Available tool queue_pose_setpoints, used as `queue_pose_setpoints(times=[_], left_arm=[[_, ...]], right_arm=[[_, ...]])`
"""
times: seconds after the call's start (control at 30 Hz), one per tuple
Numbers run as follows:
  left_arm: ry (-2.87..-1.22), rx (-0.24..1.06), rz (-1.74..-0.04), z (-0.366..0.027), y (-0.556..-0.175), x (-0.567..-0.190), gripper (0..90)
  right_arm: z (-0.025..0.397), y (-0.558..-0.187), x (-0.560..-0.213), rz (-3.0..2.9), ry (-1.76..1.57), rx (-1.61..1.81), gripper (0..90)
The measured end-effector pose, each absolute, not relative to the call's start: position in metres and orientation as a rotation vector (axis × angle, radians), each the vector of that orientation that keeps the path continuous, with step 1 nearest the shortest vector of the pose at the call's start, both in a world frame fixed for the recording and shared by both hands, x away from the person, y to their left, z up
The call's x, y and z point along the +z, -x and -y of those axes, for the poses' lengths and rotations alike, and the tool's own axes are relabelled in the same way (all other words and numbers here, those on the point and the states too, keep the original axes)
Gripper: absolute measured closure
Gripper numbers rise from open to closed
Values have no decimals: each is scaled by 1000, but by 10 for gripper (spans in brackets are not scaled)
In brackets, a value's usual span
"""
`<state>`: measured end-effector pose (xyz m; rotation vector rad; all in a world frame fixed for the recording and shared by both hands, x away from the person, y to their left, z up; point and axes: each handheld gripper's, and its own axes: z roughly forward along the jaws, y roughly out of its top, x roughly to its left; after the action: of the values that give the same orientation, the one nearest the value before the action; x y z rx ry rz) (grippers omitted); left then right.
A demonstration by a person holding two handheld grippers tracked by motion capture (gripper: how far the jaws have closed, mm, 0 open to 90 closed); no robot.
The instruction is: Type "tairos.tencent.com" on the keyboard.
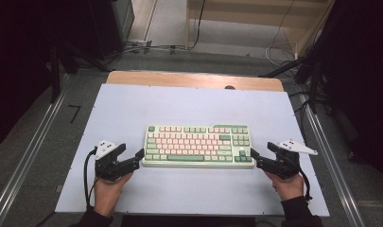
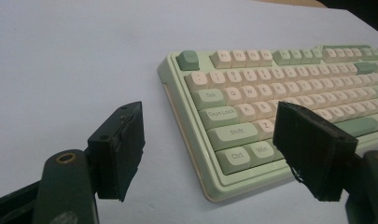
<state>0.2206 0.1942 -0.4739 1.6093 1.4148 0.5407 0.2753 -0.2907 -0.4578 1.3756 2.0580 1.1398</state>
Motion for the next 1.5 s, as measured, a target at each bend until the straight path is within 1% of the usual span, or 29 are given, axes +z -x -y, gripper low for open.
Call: queue_pose_setpoints(times=[0.5, 0.83, 1.5], left_arm=[[-1596, 556, -1429, -202, -212, -474, 255], [-1574, 577, -1463, -214, -209, -475, 254], [-1546, 609, -1508, -232, -199, -477, 254]], right_arm=[[313, -269, -457, -1993, -1432, 1135, 226], [331, -264, -459, -1946, -1478, 1118, 224], [349, -257, -460, -1900, -1528, 1096, 222]])
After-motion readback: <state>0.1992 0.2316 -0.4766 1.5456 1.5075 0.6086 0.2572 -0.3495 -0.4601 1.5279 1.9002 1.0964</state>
